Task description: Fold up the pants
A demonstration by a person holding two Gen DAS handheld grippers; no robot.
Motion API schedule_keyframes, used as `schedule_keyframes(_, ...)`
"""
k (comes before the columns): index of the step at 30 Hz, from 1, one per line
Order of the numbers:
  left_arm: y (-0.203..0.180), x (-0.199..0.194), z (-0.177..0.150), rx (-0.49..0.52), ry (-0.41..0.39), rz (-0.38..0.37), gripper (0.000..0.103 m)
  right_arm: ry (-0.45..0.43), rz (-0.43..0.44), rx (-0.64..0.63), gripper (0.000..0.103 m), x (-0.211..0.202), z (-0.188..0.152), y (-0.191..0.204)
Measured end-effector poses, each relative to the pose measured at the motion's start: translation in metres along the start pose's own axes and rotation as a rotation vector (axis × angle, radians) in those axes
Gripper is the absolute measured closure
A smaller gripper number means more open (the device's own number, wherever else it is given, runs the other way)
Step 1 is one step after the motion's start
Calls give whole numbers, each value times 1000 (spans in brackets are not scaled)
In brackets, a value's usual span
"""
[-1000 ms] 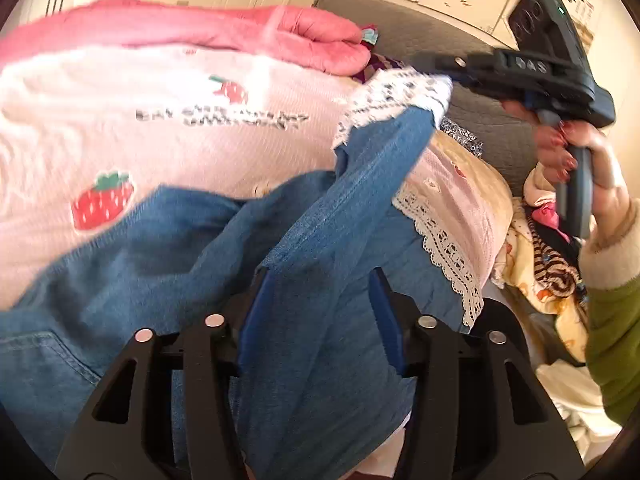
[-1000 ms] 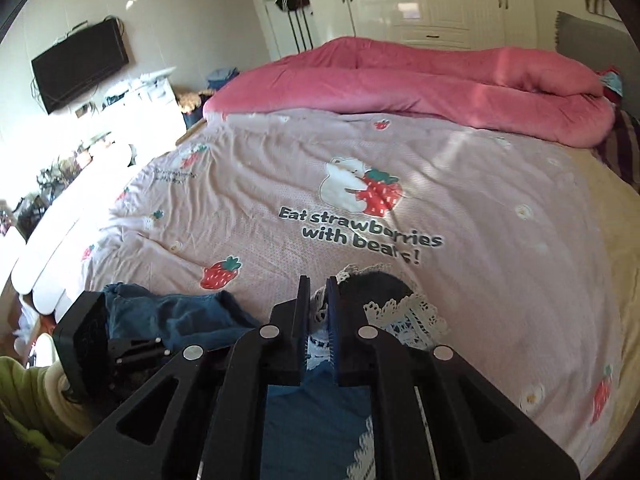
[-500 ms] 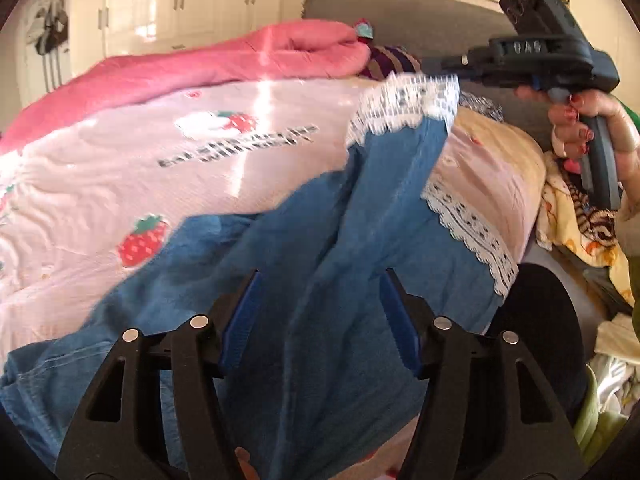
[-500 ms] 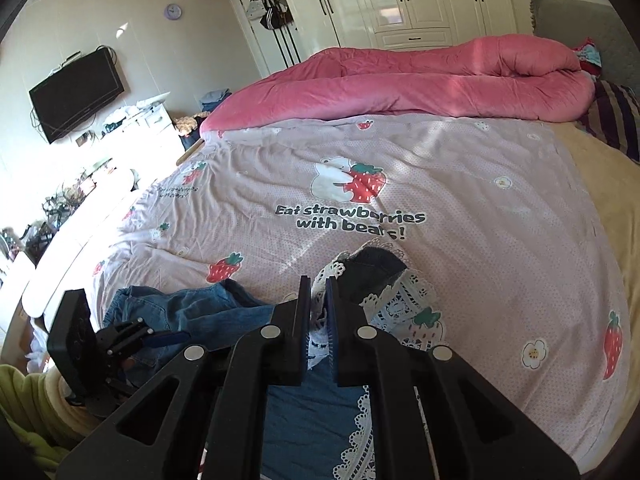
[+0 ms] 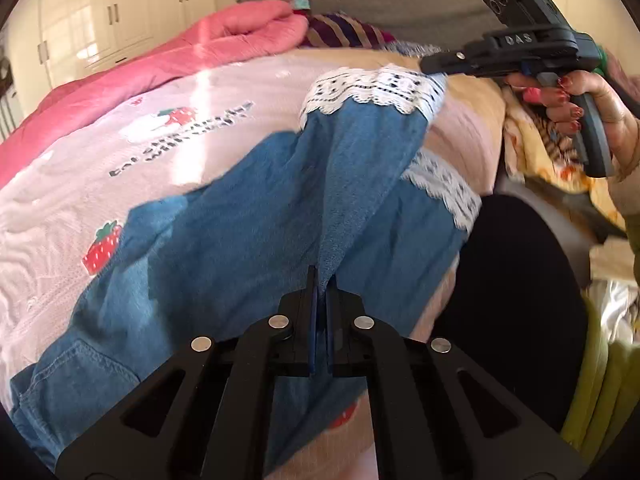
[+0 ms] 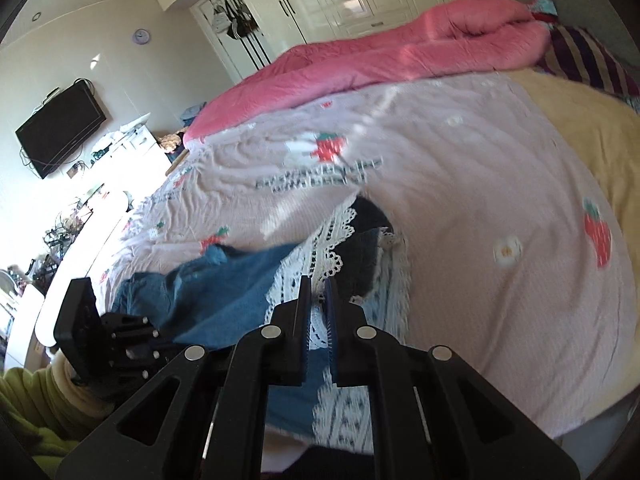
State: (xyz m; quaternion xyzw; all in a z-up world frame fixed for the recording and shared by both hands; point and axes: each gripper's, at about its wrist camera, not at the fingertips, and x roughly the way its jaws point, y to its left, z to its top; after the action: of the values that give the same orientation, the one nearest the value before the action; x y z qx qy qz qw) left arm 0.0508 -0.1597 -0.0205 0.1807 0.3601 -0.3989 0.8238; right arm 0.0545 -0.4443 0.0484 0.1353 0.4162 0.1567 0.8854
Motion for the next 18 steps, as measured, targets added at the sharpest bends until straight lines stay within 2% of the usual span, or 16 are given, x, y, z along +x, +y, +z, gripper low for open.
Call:
schedule_keyframes(5,-9,6,-12,32,19,0,103,77,12,41,99,5,-42,-13)
schedule_keyframes(9,-14,15,-15,19,34,4,103,88,-3,76,95,8,-62,-23)
schedule_keyframes(10,-14,15,-16,14,34,5,103,80,-1,84,92,7,-65,-25)
schedule_keyframes(11,-14,14,-16,10,32,6,103,77,5,92,79,8,-69,-27)
schedule_keyframes(12,-14,14,-16,5,31,6,103,74,2,98,62,8,-68,-28)
schedule_keyframes(13,-13,13,-16,-1,31,7,103,69,-3,100,57,9,-69,-28)
schedule_keyframes(18,-13,13,-14,-20,35,13,103,54,7,55,56,17,-64,-21)
